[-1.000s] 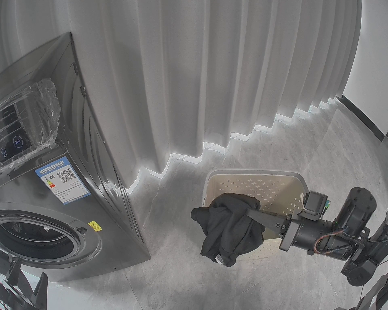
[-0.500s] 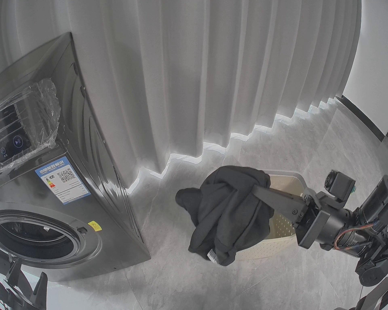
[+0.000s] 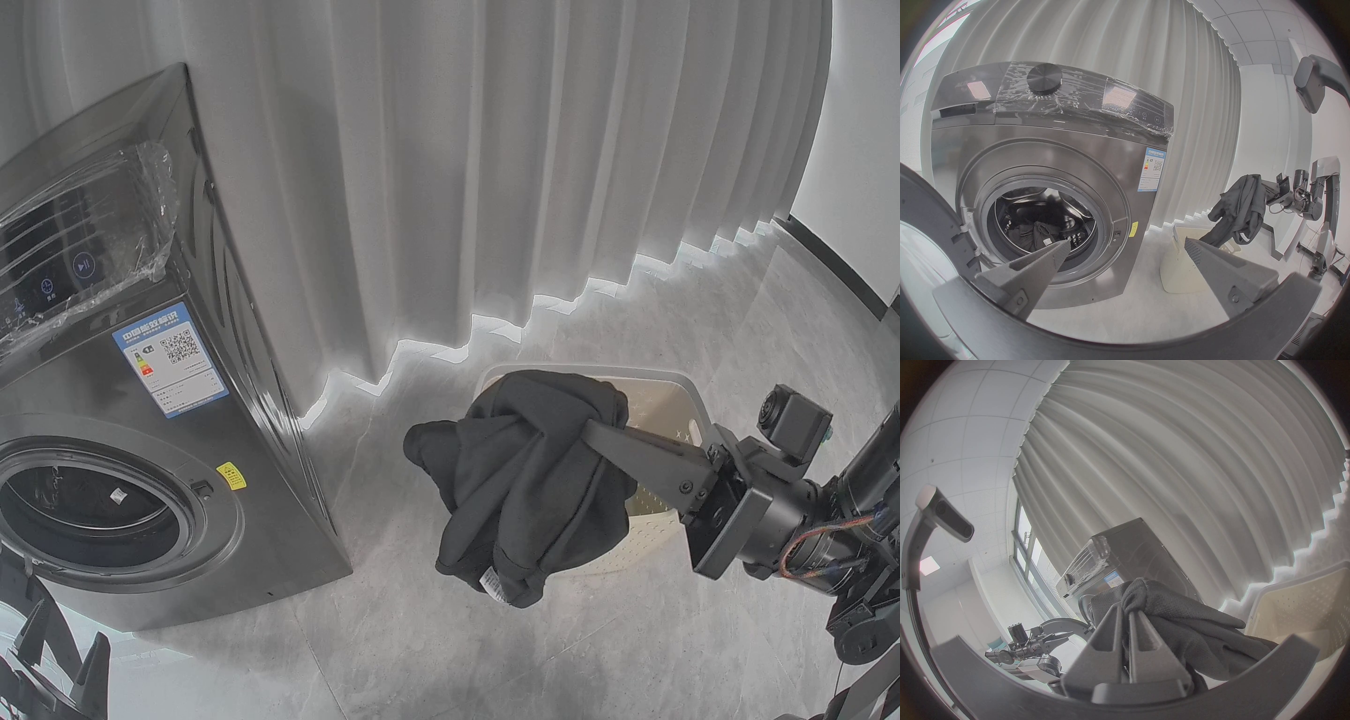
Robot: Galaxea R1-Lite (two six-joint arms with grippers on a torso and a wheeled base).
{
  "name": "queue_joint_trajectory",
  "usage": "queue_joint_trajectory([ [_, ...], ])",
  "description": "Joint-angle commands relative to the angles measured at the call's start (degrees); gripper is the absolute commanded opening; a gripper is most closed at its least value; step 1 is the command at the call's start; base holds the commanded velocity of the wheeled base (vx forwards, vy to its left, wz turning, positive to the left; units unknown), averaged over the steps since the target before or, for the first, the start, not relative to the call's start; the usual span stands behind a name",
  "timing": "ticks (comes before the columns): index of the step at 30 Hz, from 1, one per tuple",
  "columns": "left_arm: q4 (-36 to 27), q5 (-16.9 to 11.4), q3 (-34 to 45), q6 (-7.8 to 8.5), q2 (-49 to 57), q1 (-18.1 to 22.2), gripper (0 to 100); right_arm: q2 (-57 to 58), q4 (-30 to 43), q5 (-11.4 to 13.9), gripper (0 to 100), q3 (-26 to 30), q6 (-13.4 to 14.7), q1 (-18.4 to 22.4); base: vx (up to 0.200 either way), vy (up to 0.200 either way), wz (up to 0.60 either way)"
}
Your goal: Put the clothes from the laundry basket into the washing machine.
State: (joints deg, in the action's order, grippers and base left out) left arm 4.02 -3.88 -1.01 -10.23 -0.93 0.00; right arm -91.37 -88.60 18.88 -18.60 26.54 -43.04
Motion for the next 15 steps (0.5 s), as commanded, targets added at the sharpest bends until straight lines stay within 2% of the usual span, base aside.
queue_joint_trajectory([
  [1, 0.0, 0.0, 1.0, 0.03, 0.8, 0.0, 100, 1.5, 0.5, 0.4, 0, -0.6, -0.9, -1.4, 0.0, 0.0, 0.0],
  [6, 0.0, 0.0, 1.0, -0.06, 0.8, 0.0, 100, 2.2, 0.9, 0.5, 0, -0.7, -0.7, -4.8, 0.0, 0.0, 0.0],
  [8, 0.0, 0.0, 1.0, -0.06, 0.8, 0.0, 100, 2.1, 0.9, 1.2, 0, -0.8, -0.8, -4.5, -0.2, 0.0, 0.0],
  [10, 0.0, 0.0, 1.0, -0.06, 0.8, 0.0, 100, 2.2, 0.8, 5.8, 0, -0.7, -0.6, -3.9, -0.2, 0.0, 0.0],
  [11, 0.0, 0.0, 1.0, -0.06, 0.8, 0.0, 100, 2.2, 0.8, 5.8, 0, -0.7, -0.6, -3.9, -0.2, 0.0, 0.0],
  [12, 0.0, 0.0, 1.0, -0.06, 0.8, 0.0, 100, 2.2, 0.8, 10.3, 0, -0.8, -0.3, -2.0, -0.2, 0.0, 0.0],
  [14, 0.0, 0.0, 1.0, -0.06, 0.8, 0.0, 100, 2.2, 0.8, 10.3, 0, -0.8, -0.3, -2.0, -0.2, 0.0, 0.0],
  [15, 0.0, 0.0, 1.0, -0.06, 0.8, 0.0, 100, 2.2, 0.7, 13.6, 0, -0.9, -0.3, 1.2, -0.2, 0.0, 0.0],
])
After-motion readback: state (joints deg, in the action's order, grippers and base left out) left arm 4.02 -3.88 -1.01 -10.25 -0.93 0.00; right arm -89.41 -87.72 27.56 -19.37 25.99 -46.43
